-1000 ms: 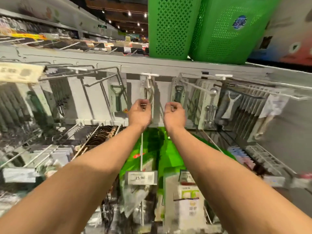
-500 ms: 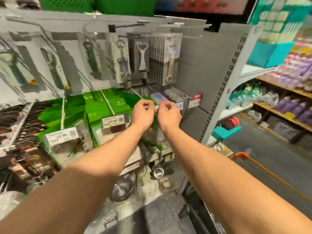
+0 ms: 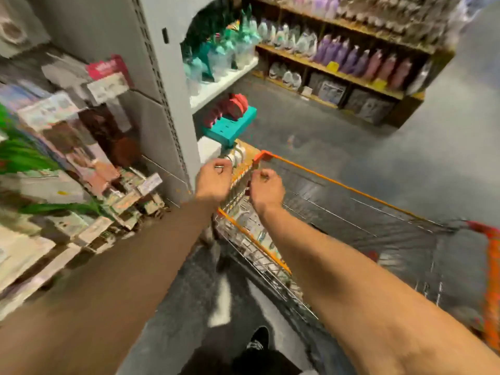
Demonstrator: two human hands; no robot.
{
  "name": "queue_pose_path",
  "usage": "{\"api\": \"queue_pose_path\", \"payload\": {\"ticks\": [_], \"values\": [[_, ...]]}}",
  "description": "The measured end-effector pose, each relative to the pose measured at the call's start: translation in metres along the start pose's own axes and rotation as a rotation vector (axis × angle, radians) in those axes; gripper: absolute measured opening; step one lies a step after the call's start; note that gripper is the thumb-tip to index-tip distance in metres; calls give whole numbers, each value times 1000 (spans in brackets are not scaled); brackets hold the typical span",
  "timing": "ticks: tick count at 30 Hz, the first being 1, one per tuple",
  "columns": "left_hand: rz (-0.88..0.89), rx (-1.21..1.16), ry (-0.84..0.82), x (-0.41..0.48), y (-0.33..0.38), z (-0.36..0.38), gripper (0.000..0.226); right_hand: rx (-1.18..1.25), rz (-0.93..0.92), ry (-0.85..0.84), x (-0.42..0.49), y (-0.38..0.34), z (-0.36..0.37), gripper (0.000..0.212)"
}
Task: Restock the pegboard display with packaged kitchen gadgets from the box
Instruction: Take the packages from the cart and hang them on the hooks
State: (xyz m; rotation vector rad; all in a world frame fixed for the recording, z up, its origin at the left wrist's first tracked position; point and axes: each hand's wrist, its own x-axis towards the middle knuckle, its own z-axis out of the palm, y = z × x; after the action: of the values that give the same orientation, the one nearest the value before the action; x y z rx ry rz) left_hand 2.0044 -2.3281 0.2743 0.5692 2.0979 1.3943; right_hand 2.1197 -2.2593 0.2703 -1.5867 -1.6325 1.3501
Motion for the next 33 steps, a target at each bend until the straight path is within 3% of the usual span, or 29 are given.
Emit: {"api": "queue_pose_path", "payload": {"ticks": [3,6,9,15,20,23,25,30,33], "values": [[-47,73,-111,-9,8,59,20,-25,126,85,42,58,-28,38],[-49,147,-228,0,-5,98,19,19,224,114,39,72,-60,17],[-107,199,-343,21,-27,131,20,-19,340,145,67,108,-73,13],[-230,315,-496,75,-80,186,19,-33,503,152,108,168,-79,27],[-289,453,-567,100,-129,217,22,-32,607,180,133,214,-66,14],[-340,425,-609,110,-159,232,21,-42,676,169,145,248,-49,26],[-352,493,-662,111,-173,243,16,-90,737,132,152,271,-38,22],[-372,716,-794,116,-230,269,39,-196,824,106,162,326,-23,23],[-369,801,-856,120,-263,290,42,-267,866,180,166,362,-25,17]]}}
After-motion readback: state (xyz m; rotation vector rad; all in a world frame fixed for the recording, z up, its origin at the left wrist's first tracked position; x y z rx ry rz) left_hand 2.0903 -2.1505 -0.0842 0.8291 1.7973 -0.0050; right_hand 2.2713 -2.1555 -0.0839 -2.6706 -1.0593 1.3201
